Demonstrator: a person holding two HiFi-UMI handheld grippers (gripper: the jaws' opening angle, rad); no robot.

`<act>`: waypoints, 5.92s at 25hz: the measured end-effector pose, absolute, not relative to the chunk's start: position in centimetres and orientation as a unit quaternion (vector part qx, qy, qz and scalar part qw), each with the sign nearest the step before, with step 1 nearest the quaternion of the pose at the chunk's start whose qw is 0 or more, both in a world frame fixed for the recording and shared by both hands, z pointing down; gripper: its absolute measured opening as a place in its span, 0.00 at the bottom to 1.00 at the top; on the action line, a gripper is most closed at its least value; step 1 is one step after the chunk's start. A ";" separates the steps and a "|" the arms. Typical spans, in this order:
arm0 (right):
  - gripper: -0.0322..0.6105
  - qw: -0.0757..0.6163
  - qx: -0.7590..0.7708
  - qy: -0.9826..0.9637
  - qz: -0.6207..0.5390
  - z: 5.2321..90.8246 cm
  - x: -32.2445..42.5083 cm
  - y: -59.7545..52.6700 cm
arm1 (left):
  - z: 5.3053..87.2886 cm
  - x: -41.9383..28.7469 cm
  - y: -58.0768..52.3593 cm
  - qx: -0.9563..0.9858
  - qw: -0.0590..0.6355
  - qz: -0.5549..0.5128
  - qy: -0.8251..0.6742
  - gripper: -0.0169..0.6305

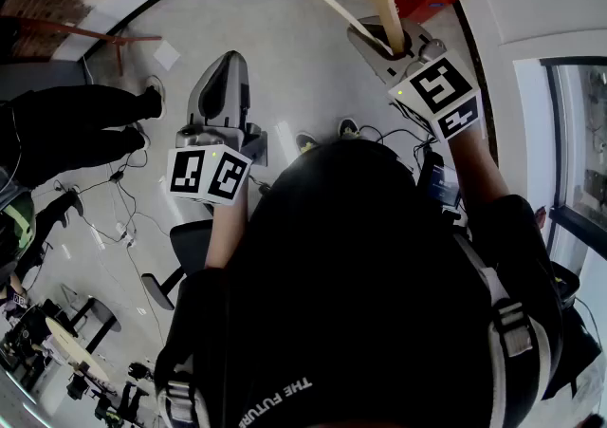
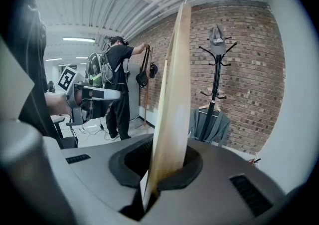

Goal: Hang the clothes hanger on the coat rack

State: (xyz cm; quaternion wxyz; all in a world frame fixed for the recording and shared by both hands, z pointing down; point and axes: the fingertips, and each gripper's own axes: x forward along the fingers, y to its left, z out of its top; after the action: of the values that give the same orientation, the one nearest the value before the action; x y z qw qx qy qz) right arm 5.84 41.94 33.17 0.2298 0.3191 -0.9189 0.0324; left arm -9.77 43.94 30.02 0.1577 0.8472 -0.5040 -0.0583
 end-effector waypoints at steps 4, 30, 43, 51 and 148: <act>0.10 0.232 0.319 -0.918 0.033 33.2 5.6 41.2 | 30.1 -10.0 43.2 0.847 0.159 -0.058 -0.504 0.05; 0.10 0.205 0.347 -0.912 0.081 34.4 2.5 39.4 | 31.4 -15.5 42.6 0.832 0.172 -0.061 -0.525 0.05; 0.10 0.216 0.304 -0.927 0.042 35.2 6.5 31.4 | 30.6 -9.3 34.6 0.829 0.154 -0.042 -0.535 0.05; 0.10 0.205 0.290 -0.933 0.054 35.5 10.0 25.8 | 30.5 -5.3 29.3 0.826 0.153 -0.023 -0.541 0.05; 0.10 0.344 0.107 -0.932 0.042 46.0 -3.6 -20.5 | 33.3 -17.5 -20.8 0.789 0.158 -0.030 -0.593 0.05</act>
State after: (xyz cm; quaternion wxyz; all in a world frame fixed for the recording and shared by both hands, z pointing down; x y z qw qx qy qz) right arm -3.61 -20.47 45.96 0.3437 0.1065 -0.9321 0.0418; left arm -17.47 -20.78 33.29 0.1583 0.7891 -0.5928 -0.0297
